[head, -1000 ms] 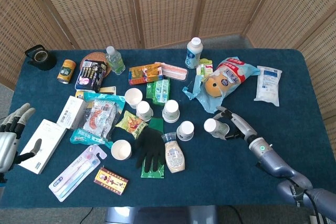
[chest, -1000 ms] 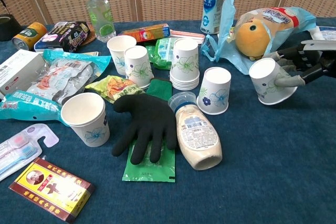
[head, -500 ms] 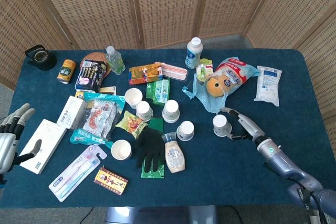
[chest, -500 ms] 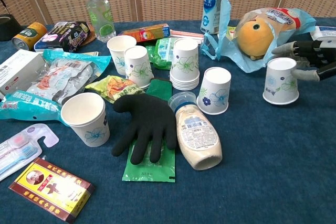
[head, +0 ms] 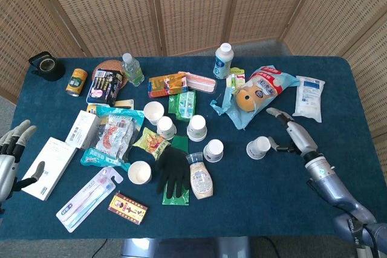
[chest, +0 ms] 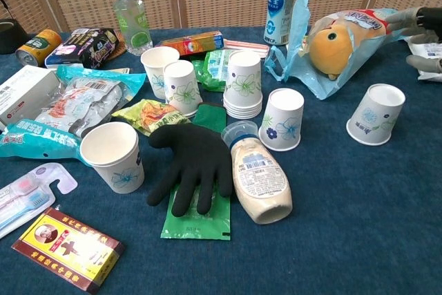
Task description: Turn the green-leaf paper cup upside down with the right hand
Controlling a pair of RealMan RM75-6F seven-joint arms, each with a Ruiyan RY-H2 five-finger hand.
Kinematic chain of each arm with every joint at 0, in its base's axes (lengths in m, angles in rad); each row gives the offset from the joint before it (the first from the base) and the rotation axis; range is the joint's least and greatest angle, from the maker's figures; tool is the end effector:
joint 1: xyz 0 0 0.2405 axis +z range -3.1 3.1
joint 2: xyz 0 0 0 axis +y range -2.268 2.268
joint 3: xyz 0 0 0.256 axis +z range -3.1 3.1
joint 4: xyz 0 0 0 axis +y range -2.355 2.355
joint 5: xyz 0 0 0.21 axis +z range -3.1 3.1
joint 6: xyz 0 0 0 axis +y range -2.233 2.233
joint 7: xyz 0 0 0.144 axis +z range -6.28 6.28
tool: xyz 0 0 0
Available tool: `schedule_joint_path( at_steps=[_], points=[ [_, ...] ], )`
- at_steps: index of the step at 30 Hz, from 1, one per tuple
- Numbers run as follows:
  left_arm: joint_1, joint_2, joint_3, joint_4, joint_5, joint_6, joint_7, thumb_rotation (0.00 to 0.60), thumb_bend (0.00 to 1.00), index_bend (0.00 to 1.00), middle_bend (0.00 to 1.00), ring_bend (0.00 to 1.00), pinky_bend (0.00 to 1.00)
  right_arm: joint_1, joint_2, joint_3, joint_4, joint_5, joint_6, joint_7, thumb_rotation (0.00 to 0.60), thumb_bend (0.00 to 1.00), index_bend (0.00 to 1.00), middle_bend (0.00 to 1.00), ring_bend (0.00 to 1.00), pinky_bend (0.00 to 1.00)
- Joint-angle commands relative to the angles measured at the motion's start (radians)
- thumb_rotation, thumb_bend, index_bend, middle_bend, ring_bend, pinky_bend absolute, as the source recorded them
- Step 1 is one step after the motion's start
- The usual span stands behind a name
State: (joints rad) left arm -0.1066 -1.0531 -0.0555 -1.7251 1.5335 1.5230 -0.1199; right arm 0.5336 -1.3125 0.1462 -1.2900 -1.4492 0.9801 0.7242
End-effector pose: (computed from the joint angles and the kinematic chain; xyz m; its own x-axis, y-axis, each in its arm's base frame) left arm -0.2822 0.1865 0.1736 0.2371 -0.0359 0.9708 0.9680 -0.0758 -0.2392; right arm -0.2675 -0.3410 0.0839 -0.1304 -0.3262 0.9363 -0.9786 -0.1095 -0.1745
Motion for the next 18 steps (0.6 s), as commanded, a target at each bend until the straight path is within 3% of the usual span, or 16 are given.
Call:
schedule_joint_path(
  at_steps=[1, 8, 18],
  points=[
    [0.007, -0.005, 0.004, 0.005, -0.003, 0.006, 0.009, 0.600, 0.46, 0.03, 0.04, 0.02, 0.08, -0.056, 0.006, 0.048, -0.071, 0.104, 0.115, -0.241, 0.600, 0.51, 0.07, 0.00, 0.00, 0.00],
    [0.022, -0.017, 0.014, 0.017, -0.011, 0.009, 0.043, 0.600, 0.46, 0.03, 0.04, 0.02, 0.07, -0.115, 0.036, 0.055, -0.139, 0.155, 0.238, -0.514, 0.599, 0.51, 0.08, 0.00, 0.00, 0.00],
    [0.037, -0.027, 0.031, 0.010, -0.017, 0.004, 0.079, 0.600, 0.46, 0.03, 0.04, 0.02, 0.07, -0.197, 0.093, 0.013, -0.230, 0.161, 0.332, -0.717, 0.600, 0.51, 0.09, 0.00, 0.00, 0.00]
  ],
)
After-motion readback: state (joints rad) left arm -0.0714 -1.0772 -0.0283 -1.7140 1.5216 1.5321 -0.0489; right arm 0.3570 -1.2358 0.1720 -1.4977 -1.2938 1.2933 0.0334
